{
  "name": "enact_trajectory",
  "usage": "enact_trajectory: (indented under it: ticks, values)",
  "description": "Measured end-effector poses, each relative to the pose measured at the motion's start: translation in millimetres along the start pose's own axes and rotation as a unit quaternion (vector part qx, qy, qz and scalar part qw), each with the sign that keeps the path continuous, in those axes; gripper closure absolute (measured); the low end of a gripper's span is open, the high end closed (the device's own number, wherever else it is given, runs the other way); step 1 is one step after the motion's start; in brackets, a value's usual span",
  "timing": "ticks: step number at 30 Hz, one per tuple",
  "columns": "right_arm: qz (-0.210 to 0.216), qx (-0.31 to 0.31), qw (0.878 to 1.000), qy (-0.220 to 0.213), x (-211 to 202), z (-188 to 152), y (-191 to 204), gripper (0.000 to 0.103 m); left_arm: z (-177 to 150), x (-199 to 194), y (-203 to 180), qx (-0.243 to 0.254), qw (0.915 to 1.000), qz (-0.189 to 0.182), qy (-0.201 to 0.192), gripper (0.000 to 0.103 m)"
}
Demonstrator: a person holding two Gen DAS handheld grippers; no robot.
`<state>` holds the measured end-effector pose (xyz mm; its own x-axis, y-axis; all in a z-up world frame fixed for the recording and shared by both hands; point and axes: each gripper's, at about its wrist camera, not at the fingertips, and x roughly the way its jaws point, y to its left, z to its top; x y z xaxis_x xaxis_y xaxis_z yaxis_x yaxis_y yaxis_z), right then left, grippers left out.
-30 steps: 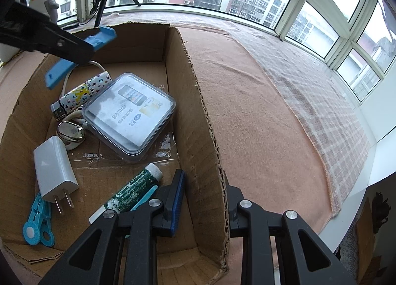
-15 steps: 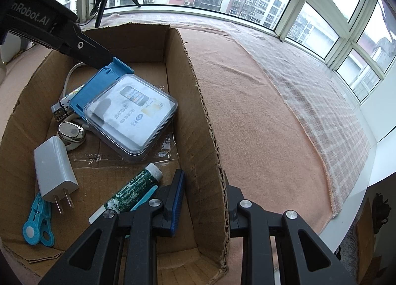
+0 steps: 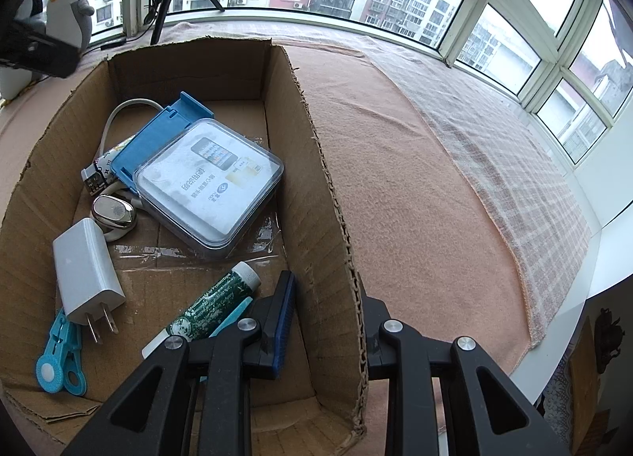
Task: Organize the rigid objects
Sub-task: 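Carry the blue phone stand with the left tool into the box and release, then reach the left tool to the white coiled cable and grasp it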
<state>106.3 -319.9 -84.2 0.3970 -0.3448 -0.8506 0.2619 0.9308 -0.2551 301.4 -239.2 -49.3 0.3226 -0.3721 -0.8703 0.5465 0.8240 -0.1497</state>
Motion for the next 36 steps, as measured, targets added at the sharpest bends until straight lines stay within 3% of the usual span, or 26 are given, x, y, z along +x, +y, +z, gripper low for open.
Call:
enact_trajectory:
  ticks: [10,16,23,36]
  values:
    - [-0.002,0.000,1.000,0.000,0,0,0,0.078,-28,-5,65,-0.096,0.9953,0.014,0.004,0.056]
    - [-0.001,0.001,1.000,-0.002,0,0,0,0.078,-31,17,83,-0.178,0.9837,0.024,0.009,0.056]
    - [0.005,0.000,1.000,-0.007,0,0,-1,0.078,-29,42,90,-0.236,0.9713,0.031,0.010,0.057]
    - [0.010,0.005,1.000,-0.012,0,-2,-1,0.078,-30,75,99,-0.262,0.9637,0.039,0.030,0.057]
